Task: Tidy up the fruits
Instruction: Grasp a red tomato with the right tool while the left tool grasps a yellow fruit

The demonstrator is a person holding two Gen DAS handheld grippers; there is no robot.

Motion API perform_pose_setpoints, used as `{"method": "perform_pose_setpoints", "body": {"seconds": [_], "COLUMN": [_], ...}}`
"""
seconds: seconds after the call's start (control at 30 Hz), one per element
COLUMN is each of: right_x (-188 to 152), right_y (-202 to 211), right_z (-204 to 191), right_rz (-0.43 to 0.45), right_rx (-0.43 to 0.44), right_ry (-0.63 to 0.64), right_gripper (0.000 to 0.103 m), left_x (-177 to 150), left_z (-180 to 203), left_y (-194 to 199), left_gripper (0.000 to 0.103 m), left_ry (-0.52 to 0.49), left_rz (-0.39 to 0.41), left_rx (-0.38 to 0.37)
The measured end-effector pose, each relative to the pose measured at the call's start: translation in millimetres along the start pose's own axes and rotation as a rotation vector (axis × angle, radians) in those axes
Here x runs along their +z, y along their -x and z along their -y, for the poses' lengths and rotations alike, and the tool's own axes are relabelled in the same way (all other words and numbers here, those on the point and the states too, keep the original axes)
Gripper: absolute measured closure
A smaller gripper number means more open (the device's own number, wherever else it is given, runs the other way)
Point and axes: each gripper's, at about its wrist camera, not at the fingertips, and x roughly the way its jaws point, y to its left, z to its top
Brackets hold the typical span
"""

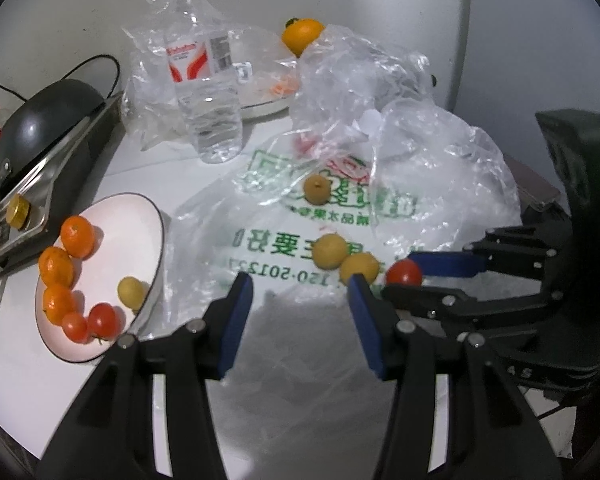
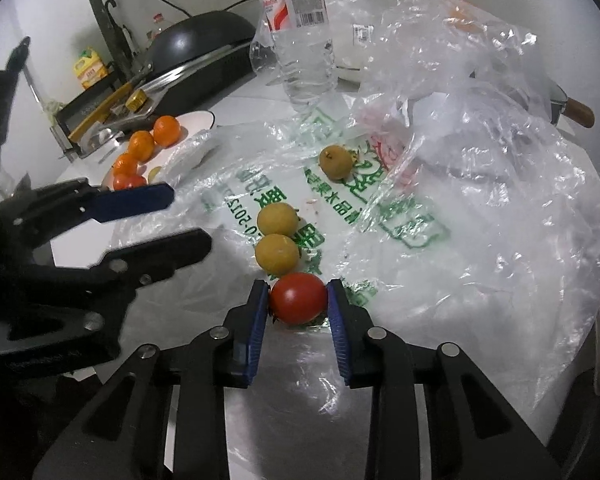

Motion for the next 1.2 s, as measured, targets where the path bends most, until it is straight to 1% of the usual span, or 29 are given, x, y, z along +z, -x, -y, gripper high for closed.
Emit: {"method": "perform_pose_setpoints", "body": {"seconds": [0.07,0.23,0.53,0.57,0.7,0.87,0.9,1.03,1.2], "right_x": [2.3,5.9,15.4,15.5,16.4,19.7,20.6,22.6,24.3], "right_y": [5.4,14.5,27.3,27.9,28.3,24.9,24.3,24.5,25.5], "right_z": [2.6,15.1,31.0,32.9,37.7,38.6,37.9,36.1,30.0], "right_rz": [0.014,0.037,0.068,0.068,0.071,0.065,0.065,0.071,0.077], "right_rx": [0.001,-0.029,-0.039,-0.039,-0.040,-0.043,-0.044,-0.046,-0.055], "right_ry": [0.000,-0.014,-0.031,-0.032,-0.044,-0.047,-0.046,-0.047,-0.043], "right_gripper": [0.071,0.071,0.071,0.071,0.071,0.071,0.071,0.071,0.071], "left_x": [2.2,7.5,15.6,16.0,17.8,18.6,18.2,16.2,13.6], "left_z": [4.7,12.5,23.5,25.1,26.1,29.4,29.9,32.1,27.7], "left_y": [-3.1,-9.1,-29.4,-31.5,-43.0,-48.4,-48.6,-48.0,-40.7], "left_gripper": [0.052,0.052,0.052,0.053,0.063,0.071,0.074,0.074,0.074], "left_ry": [-0.008,-0.011,-0.019,-0.026,-0.026,-0.054,-0.059,-0.083,-0.084], "left_rz": [-0.010,-0.022,-0.071,-0.074,-0.099,-0.106,-0.107,-0.099,-0.088], "left_rx": [-0.008,-0.029,-0.091,-0.095,-0.091,-0.110,-0.114,-0.127,-0.135]}}
